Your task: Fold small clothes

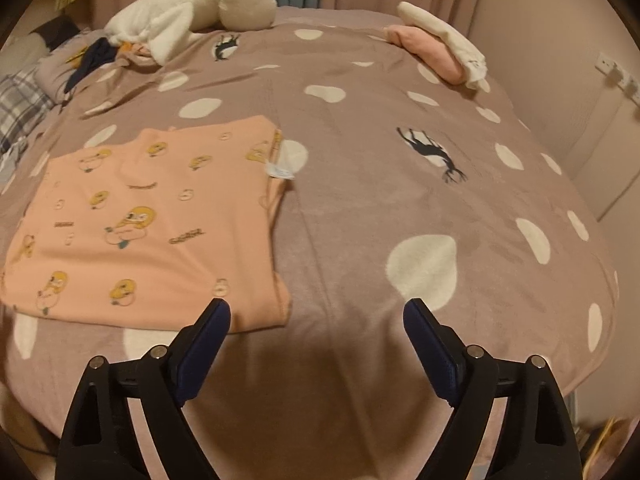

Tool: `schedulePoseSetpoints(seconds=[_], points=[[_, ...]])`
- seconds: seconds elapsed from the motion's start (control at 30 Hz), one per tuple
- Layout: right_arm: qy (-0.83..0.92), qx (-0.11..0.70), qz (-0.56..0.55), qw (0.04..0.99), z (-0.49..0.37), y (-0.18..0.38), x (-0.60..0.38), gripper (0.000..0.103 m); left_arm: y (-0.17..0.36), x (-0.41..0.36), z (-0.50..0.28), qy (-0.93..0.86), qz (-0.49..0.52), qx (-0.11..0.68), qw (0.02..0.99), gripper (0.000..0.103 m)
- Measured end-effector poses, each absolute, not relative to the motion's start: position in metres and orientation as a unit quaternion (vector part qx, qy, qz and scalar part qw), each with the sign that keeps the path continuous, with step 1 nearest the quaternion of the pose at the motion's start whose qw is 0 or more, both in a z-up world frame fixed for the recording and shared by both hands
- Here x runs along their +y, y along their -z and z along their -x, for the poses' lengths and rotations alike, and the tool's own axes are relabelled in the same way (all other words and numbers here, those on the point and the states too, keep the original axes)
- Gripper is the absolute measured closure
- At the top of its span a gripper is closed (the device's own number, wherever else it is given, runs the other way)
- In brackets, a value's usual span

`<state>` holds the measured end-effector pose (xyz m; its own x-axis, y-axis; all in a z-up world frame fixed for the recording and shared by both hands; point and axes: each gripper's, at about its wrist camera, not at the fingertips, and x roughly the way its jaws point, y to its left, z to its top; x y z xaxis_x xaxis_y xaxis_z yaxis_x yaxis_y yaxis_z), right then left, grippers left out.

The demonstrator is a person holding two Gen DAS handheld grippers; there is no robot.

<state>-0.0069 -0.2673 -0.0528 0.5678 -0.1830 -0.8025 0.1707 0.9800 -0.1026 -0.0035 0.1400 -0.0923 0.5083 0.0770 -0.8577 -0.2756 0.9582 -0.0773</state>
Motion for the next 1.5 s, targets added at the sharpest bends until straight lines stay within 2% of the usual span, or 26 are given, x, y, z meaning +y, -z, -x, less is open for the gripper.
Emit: schedulePoseSetpoints(seconds=[0.13, 0.27, 0.6, 0.83, 1.17, 1.33, 1.5], points=[[0.066, 0.451, -0.028, 0.89, 0.006, 0.053, -0.265, 0.015, 0.086, 0.132, 0.005, -0.078, 0.112, 0.481, 0.866, 0.0], [0.02, 0.457, -0.083, 0.886, 0.008, 0.055, -0.261, 0.007, 0.077, 0.125, 0.004, -0.059, 0.121, 0.479, 0.867, 0.0], [-0.092, 0.483, -0.25, 0.834, 0.006, 0.09, -0.251, 0.006, 0.071, 0.103, 0.006, -0.041, 0.088, 0.479, 0.872, 0.0], [-0.083, 0.449, -0.324, 0.829, -0.001, 0.096, -0.26, 0.005, 0.077, 0.098, 0.007, -0.026, 0.09, 0.484, 0.87, 0.0], [-0.072, 0.448, -0.327, 0.829, -0.023, 0.096, -0.262, 0.004, 0.078, 0.09, 0.004, -0.019, 0.086, 0.489, 0.868, 0.0], [-0.077, 0.434, -0.369, 0.818, -0.027, 0.1, -0.274, 0.004, 0.075, 0.091, 0.003, 0.023, 0.129, 0.486, 0.864, 0.0], [-0.084, 0.438, -0.358, 0.82, -0.03, 0.099, -0.272, 0.004, 0.066, 0.079, 0.003, 0.041, 0.133, 0.464, 0.875, 0.0]])
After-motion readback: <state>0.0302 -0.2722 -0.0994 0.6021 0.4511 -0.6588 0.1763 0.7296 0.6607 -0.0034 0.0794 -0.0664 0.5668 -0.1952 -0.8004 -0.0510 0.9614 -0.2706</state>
